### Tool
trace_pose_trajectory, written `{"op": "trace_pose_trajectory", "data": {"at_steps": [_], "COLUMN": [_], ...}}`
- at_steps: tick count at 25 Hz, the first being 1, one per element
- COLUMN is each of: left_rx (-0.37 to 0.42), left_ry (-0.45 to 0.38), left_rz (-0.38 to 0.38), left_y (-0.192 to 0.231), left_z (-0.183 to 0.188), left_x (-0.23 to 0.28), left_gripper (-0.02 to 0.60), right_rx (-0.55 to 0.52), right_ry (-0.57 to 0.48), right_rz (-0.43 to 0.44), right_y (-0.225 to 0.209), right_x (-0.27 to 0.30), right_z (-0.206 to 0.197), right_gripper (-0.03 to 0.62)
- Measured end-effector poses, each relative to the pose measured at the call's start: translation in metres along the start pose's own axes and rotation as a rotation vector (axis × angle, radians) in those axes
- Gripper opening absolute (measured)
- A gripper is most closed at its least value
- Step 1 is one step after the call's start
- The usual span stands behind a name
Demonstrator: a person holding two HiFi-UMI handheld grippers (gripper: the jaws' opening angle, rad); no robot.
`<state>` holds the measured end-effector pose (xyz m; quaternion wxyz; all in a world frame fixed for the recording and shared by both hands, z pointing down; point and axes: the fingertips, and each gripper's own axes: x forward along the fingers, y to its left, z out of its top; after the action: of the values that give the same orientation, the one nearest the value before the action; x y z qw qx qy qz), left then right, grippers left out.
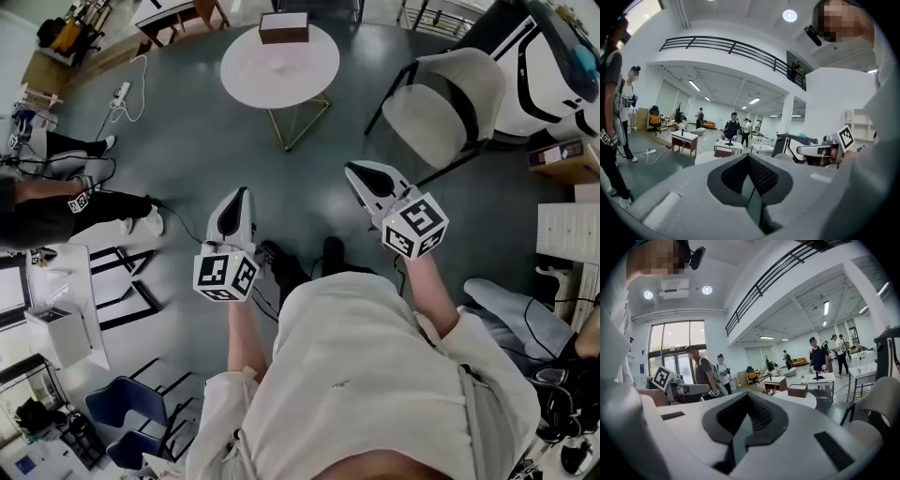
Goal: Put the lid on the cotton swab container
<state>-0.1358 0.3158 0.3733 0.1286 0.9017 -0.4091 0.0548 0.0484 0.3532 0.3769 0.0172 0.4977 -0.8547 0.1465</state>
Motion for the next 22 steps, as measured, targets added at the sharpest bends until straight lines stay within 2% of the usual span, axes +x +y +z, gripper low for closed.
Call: {"op": "trace_pose_trajectory", "data": {"at_steps": [5,11,17,22], "left_rx": [0.010,0.002,-0.008,-0.002], "left_ry": [0.016,0.040,0.047,0.048], "left_rz": [0.003,0.009,0.008,-0.012], "left_y": [-0.009,-0.014,0.005,0.020], "left_z": [-0.003,-0.010,-0.017,-0.012], "left_x": [0.005,0.006,0.007,0.028], "left_gripper": [0.008,0.008,0.008,0.008], "right_rx": [-0.027,0.033,0.057,0.079], "right_ry": [-0.021,0.014,0.022,0.019], "right_rz": [-0.011,-0.024,-0.037,-0.056], "right_y": [-0.005,-0.015,-0.016,-0.028], "right_x": [-0.004,-0.010,0.005,0.025], "right_z": [0.000,-0.017,-0.023,-0.015], "right_gripper": [0.005,0.006,0.006,0.006]}}
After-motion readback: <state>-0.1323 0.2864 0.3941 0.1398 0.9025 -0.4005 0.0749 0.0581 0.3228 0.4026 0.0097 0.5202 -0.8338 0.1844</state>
